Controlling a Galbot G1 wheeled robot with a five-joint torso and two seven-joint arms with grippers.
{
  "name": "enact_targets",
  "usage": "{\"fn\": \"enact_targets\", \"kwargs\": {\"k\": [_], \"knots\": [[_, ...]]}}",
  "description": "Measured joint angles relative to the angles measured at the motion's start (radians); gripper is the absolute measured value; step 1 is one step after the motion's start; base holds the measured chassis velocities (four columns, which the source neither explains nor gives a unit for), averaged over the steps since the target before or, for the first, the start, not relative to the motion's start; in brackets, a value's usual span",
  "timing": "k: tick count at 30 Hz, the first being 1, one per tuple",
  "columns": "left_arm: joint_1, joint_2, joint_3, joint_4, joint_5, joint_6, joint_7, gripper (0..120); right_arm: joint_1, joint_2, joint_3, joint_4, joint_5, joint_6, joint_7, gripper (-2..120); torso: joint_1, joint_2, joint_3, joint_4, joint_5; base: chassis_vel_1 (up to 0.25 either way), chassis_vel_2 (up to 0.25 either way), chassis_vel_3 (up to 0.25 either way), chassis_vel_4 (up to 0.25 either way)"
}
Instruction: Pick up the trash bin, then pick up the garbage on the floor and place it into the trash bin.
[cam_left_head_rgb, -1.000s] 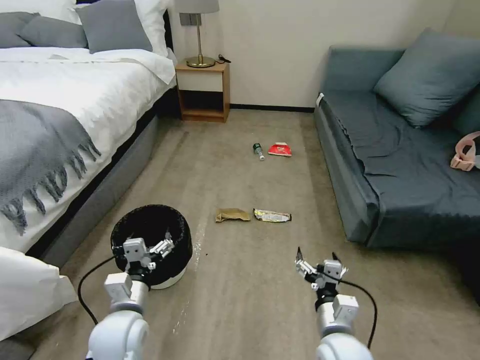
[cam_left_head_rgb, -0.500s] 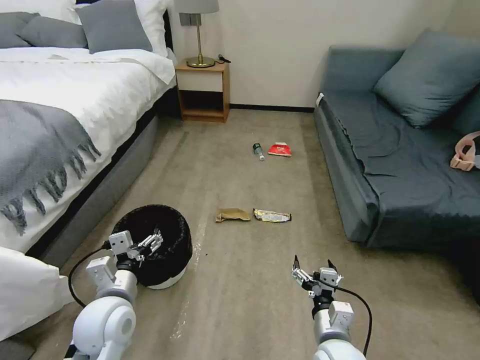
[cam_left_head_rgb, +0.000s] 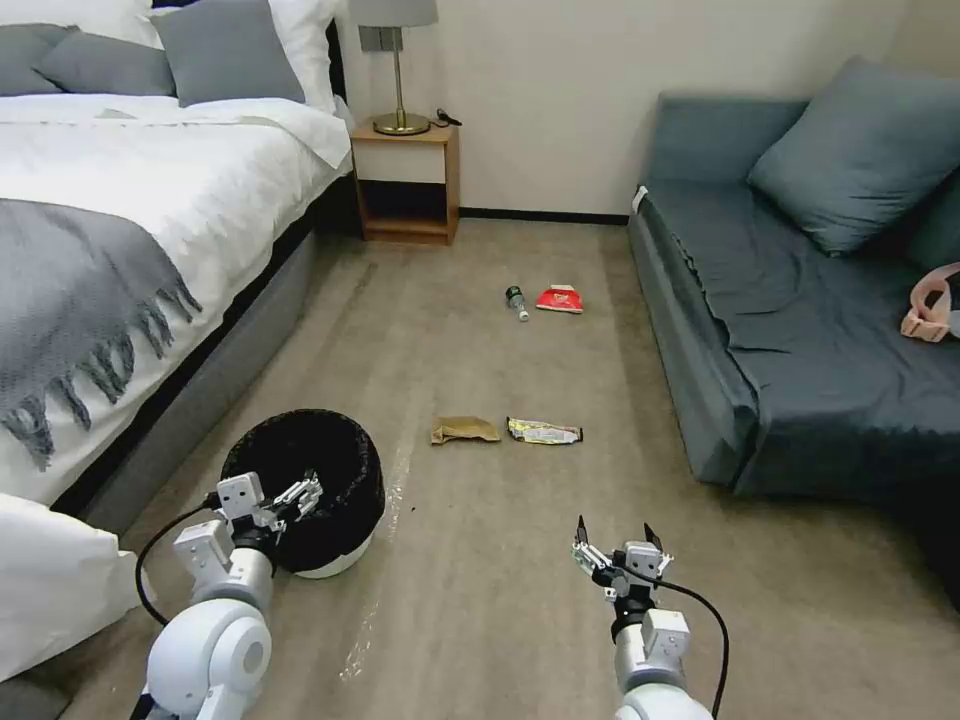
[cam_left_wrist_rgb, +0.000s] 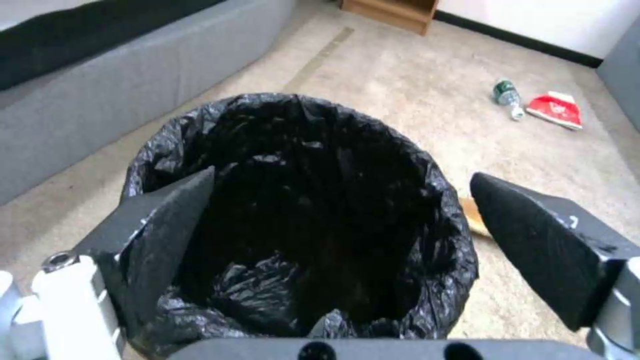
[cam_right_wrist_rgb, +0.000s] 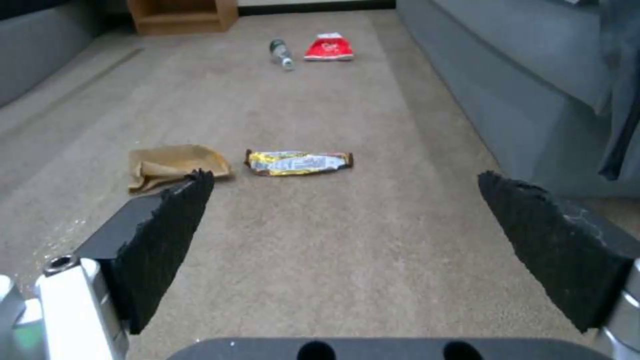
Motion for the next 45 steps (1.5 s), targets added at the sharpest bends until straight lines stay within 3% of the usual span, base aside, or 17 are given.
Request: {"fn": "enact_targets", "kwargs": {"k": [7, 13, 19, 20, 27, 29, 32, 36, 37, 38, 43, 45], "knots": [[-0.019, 0.011, -0.009, -0.012, -0.006, 0.005, -0.004, 100, 0.007, 0.003, 0.005, -0.005, 0.000, 0.004, -0.005, 100, 0.000, 0.000, 0.000, 0.0000, 0.0000, 0.000, 0.000, 0.000, 0.000], [-0.059, 0.057, -0.032, -0.050, -0.155, 0.092, -0.055, 100, 0.012, 0.009, 0.014, -0.012, -0.001, 0.009, -0.008, 100, 0.000, 0.000, 0.000, 0.0000, 0.0000, 0.000, 0.000, 0.000, 0.000], [-0.162, 0.156, -0.076, -0.028, -0.322, 0.176, -0.120, 100, 0.014, 0.019, 0.028, -0.032, -0.021, 0.026, -0.016, 100, 0.000, 0.000, 0.000, 0.0000, 0.0000, 0.000, 0.000, 0.000, 0.000], [-0.162, 0.156, -0.076, -0.028, -0.322, 0.176, -0.120, 100, 0.014, 0.019, 0.028, -0.032, -0.021, 0.026, -0.016, 100, 0.000, 0.000, 0.000, 0.0000, 0.0000, 0.000, 0.000, 0.000, 0.000], [-0.244, 0.213, -0.088, 0.056, -0.371, 0.209, -0.145, 100, 0.017, 0.031, 0.034, -0.049, -0.031, 0.034, -0.019, 100, 0.000, 0.000, 0.000, -0.0001, -0.0001, 0.000, 0.000, 0.000, 0.000], [-0.275, 0.231, -0.091, 0.108, -0.384, 0.231, -0.162, 100, 0.020, 0.038, 0.037, -0.056, -0.035, 0.038, -0.021, 100, 0.000, 0.000, 0.000, 0.0000, -0.0003, 0.000, 0.000, 0.000, 0.000], [-0.295, 0.240, -0.089, 0.150, -0.386, 0.239, -0.170, 100, 0.022, 0.043, 0.039, -0.061, -0.039, 0.043, -0.022, 100, 0.000, 0.000, 0.000, 0.0000, -0.0007, 0.000, 0.000, 0.000, 0.000], [-0.295, 0.240, -0.089, 0.150, -0.386, 0.239, -0.170, 100, 0.022, 0.043, 0.039, -0.061, -0.039, 0.043, -0.022, 100, 0.000, 0.000, 0.000, 0.0000, -0.0007, 0.000, 0.000, 0.000, 0.000], [-0.323, 0.247, -0.077, 0.222, -0.389, 0.245, -0.177, 100, 0.024, 0.052, 0.044, -0.071, -0.045, 0.054, -0.023, 100, 0.000, 0.000, 0.000, 0.0000, -0.0017, 0.000, 0.000, 0.000, 0.000], [-0.332, 0.247, -0.071, 0.250, -0.390, 0.247, -0.181, 100, 0.024, 0.055, 0.045, -0.074, -0.047, 0.059, -0.023, 100, 0.000, 0.000, 0.000, 0.0000, -0.0018, 0.000, 0.000, 0.000, 0.000], [-0.347, 0.246, -0.059, 0.303, -0.394, 0.254, -0.184, 100, 0.023, 0.059, 0.049, -0.077, -0.050, 0.064, -0.023, 100, 0.000, 0.000, 0.000, 0.0001, -0.0015, 0.000, 0.000, 0.000, 0.000], [-0.364, 0.239, -0.048, 0.355, -0.398, 0.258, -0.188, 100, 0.021, 0.062, 0.052, -0.077, -0.052, 0.066, -0.023, 100, 0.000, 0.000, 0.000, 0.0001, -0.0013, 0.000, 0.000, 0.000, 0.000]]}}
